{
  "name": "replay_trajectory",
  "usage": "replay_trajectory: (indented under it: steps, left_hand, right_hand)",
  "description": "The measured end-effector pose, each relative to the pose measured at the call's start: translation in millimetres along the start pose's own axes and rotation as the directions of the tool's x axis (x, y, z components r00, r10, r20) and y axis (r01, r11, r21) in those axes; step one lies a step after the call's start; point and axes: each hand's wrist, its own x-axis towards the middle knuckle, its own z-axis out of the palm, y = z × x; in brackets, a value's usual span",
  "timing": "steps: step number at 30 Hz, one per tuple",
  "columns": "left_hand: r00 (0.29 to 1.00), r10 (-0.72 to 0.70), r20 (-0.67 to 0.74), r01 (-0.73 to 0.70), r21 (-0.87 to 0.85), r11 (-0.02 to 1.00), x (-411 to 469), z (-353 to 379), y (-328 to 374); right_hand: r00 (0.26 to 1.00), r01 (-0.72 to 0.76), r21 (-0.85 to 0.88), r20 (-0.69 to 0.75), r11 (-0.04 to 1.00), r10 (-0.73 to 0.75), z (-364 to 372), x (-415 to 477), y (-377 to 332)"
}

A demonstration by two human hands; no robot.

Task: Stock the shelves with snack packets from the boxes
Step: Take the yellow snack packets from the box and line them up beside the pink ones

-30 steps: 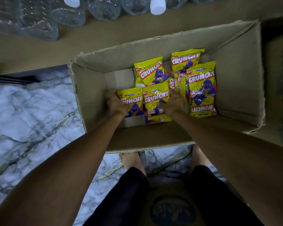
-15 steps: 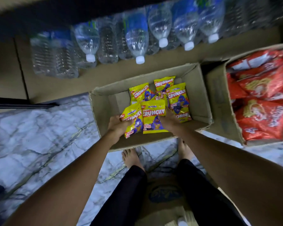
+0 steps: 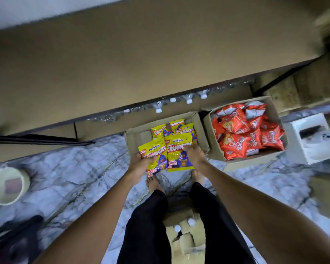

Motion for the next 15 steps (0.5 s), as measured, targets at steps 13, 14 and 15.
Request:
replay_trajectory:
  steps: [13, 14, 15]
  left_hand:
    - [0.966, 0.236, 0.102, -0.251, 0.183, 0.95, -196.0, -34.4, 125.9]
    - [0.959, 0.265, 0.102, -0.28, 0.197, 0.94, -206.6, -35.0, 135.8]
    - [0.957, 0.272, 0.101, -0.287, 0.205, 0.936, -212.2, -36.7, 144.8]
  right_hand:
    - [0.952, 0.305, -0.045, -0.021, 0.951, -0.306, -92.3, -221.0, -81.7]
    - [0.947, 0.319, -0.04, -0.023, 0.947, -0.32, -101.4, -232.3, -86.5]
    - [0.934, 0.354, -0.03, -0.033, 0.935, -0.355, -108.3, -237.3, -90.4]
